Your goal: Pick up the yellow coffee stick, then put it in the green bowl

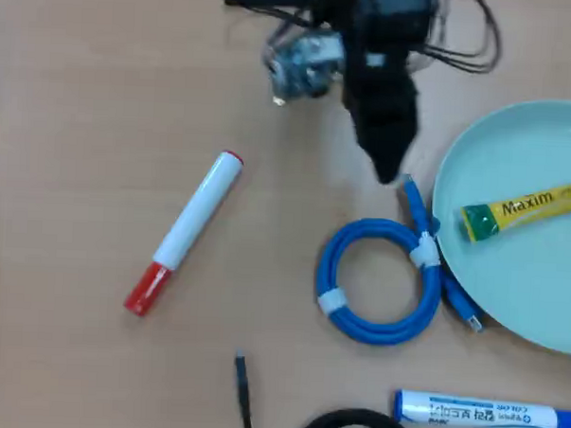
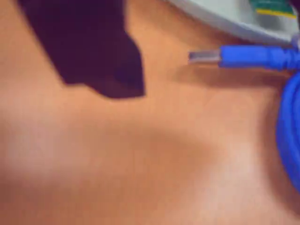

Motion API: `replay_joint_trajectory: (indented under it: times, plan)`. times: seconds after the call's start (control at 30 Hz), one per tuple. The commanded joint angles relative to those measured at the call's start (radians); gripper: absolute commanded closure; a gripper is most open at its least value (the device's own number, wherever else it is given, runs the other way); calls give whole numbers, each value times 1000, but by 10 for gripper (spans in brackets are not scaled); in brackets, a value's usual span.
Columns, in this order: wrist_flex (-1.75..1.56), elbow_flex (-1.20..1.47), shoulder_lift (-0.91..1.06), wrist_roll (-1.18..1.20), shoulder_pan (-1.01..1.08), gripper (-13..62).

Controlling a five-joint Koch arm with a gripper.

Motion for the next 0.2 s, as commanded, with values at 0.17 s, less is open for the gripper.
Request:
replay_joint_trajectory:
  times: [0.17]
  plan:
    - [-437,337,169,-31,166,83]
